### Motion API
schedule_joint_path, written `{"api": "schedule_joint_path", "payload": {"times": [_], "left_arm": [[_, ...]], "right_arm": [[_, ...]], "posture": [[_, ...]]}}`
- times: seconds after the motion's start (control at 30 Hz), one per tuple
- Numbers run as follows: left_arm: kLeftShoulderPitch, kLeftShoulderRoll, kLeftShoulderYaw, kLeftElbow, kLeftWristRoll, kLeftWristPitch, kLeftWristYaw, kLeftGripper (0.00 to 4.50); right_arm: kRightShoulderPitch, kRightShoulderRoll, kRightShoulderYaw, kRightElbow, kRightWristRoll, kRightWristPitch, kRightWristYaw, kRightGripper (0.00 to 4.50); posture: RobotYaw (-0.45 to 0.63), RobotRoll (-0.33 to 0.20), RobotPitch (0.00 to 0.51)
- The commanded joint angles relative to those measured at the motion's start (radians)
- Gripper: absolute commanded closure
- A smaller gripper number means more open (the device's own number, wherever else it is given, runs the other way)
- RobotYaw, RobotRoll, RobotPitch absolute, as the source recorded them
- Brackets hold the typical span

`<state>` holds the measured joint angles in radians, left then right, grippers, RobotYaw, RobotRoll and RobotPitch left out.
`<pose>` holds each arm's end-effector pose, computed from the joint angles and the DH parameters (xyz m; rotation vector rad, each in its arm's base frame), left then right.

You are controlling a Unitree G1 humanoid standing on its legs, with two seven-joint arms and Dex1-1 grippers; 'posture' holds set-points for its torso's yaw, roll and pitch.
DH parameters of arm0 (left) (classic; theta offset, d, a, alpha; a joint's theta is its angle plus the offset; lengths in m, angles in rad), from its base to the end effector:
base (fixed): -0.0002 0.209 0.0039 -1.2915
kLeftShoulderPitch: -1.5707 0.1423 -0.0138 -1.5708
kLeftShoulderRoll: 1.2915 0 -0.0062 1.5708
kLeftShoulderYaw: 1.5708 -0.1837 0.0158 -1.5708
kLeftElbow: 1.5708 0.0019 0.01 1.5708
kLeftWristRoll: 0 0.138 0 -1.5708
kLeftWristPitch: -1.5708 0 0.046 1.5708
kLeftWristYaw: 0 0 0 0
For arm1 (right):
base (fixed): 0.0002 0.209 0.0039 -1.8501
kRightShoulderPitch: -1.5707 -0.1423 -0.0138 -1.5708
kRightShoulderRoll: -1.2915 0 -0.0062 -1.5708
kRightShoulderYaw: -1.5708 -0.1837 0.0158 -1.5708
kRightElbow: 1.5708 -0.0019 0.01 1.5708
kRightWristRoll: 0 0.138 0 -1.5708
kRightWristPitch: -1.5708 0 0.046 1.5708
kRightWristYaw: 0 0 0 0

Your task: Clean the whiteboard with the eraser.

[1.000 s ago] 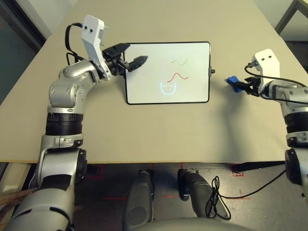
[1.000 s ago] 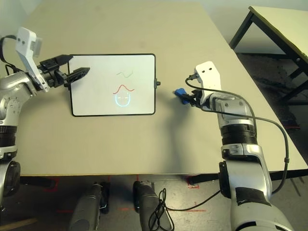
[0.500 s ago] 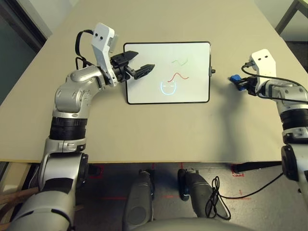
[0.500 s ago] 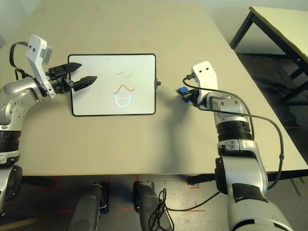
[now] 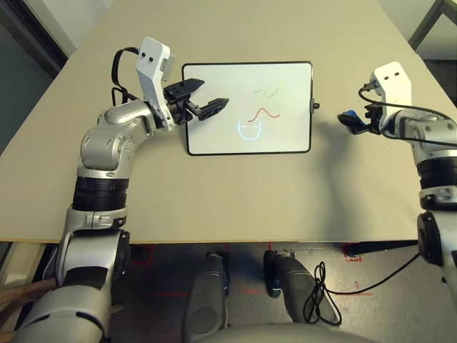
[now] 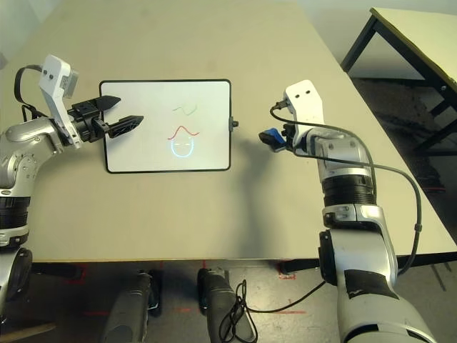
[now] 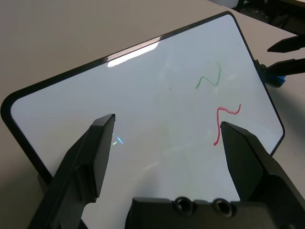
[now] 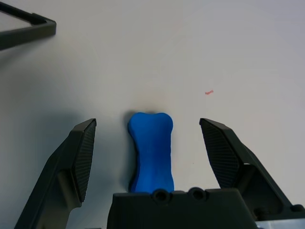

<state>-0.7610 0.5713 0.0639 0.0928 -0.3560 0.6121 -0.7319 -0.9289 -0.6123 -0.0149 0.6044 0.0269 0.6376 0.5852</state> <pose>0.3021 0.2230 0.2302 0.1932 -0.0180 -0.7141 0.3330 -0.2641 0.2087 -0.3008 0.3654 0.2428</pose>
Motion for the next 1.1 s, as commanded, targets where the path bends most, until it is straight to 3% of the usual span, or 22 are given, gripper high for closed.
{"api": "schedule_joint_path", "payload": {"times": [0.03, 0.33, 0.43, 0.77, 0.9, 1.1], "left_arm": [[0.005, 0.004, 0.004, -0.016, -0.003, 0.007, 0.0, 0.0], [0.015, 0.012, 0.011, -0.037, -0.006, 0.022, 0.009, 0.0], [0.019, 0.017, 0.014, -0.044, -0.006, 0.028, 0.011, 0.0], [0.026, 0.026, 0.022, -0.058, -0.009, 0.037, 0.017, 0.0], [0.024, 0.028, 0.023, -0.054, -0.007, 0.034, 0.018, 0.0], [0.014, 0.023, 0.019, -0.045, -0.005, 0.026, 0.02, 0.0]], "right_arm": [[-0.011, -0.007, -0.001, 0.052, -0.012, -0.006, -0.015, 0.01], [-0.055, 0.019, 0.0, 0.184, -0.015, -0.016, -0.049, 0.01], [-0.078, 0.027, 0.001, 0.223, -0.017, -0.018, -0.053, 0.6], [-0.115, 0.037, 0.025, 0.277, -0.042, -0.007, -0.035, 3.79], [-0.124, 0.036, 0.033, 0.293, -0.049, 0.002, -0.03, 4.2], [-0.132, 0.033, 0.028, 0.306, -0.053, -0.011, -0.043, 4.3]], "posture": [[0.04, 0.0, 0.225], [0.07, 0.0, 0.229], [0.08, 0.0, 0.229], [0.09, 0.0, 0.229], [0.09, 0.0, 0.227], [0.08, 0.0, 0.22]]}}
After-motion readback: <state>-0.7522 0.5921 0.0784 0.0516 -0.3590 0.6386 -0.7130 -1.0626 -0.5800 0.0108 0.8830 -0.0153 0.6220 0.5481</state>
